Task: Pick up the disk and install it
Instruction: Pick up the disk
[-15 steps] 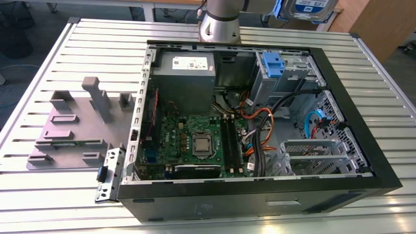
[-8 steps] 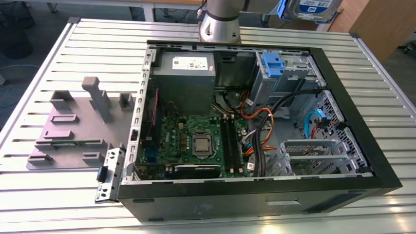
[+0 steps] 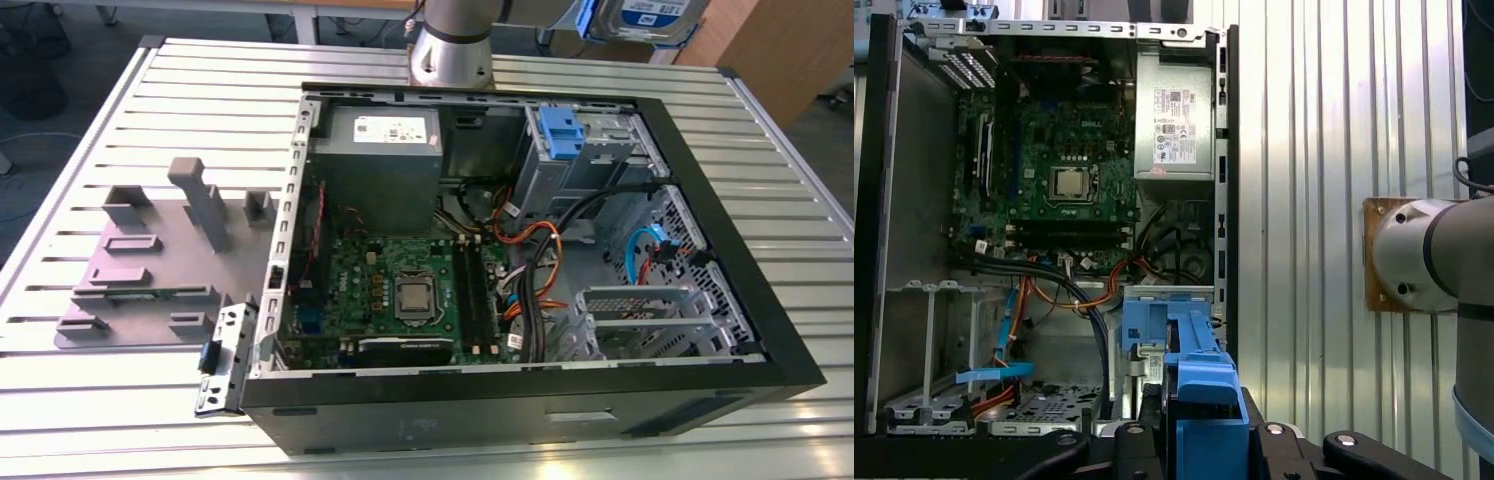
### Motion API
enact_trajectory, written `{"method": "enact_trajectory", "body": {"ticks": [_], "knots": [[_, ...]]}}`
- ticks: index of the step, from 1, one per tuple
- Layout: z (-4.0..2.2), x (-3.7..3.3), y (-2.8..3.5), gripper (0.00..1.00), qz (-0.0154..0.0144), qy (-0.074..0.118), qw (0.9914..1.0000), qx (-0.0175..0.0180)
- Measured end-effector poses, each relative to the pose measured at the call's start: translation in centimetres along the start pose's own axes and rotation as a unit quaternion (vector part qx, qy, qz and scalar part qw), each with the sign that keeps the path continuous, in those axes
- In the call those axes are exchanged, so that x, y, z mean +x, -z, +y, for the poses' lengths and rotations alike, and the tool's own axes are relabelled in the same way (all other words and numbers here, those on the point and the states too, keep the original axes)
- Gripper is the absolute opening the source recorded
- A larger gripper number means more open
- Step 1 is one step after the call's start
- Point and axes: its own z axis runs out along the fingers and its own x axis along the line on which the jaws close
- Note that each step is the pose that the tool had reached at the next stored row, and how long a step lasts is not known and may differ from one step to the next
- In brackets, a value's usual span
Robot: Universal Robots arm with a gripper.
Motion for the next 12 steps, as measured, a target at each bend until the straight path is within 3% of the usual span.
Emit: {"method": "enact_trajectory", "body": {"ticks": [12], "knots": [[-1.03, 0.0, 0.09, 0.37, 0.0, 0.0, 1.0, -0.0005]]}}
